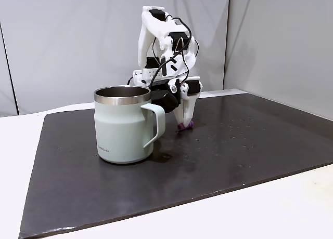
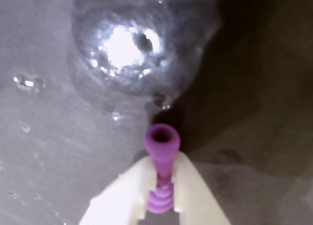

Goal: Grasp a pengrip and put it in the cup.

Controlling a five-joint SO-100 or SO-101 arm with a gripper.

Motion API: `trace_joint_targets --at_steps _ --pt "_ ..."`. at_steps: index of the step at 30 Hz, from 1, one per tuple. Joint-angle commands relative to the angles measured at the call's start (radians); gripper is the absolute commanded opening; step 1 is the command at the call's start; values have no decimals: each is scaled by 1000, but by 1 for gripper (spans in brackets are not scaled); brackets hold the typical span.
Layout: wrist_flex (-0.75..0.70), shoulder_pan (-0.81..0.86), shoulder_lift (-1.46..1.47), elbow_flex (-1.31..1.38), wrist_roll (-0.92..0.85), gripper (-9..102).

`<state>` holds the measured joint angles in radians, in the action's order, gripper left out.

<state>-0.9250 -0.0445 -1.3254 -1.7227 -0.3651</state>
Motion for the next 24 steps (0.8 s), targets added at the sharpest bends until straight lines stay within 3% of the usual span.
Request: trace_joint_targets --at_steps 1,7,17,24 --pt "-20 8 -5 44 -5 0" --pt "-100 12 -8 104 21 0" --pt "-456 20 -110 422 78 0" --pt "-634 67 -215 535 9 0"
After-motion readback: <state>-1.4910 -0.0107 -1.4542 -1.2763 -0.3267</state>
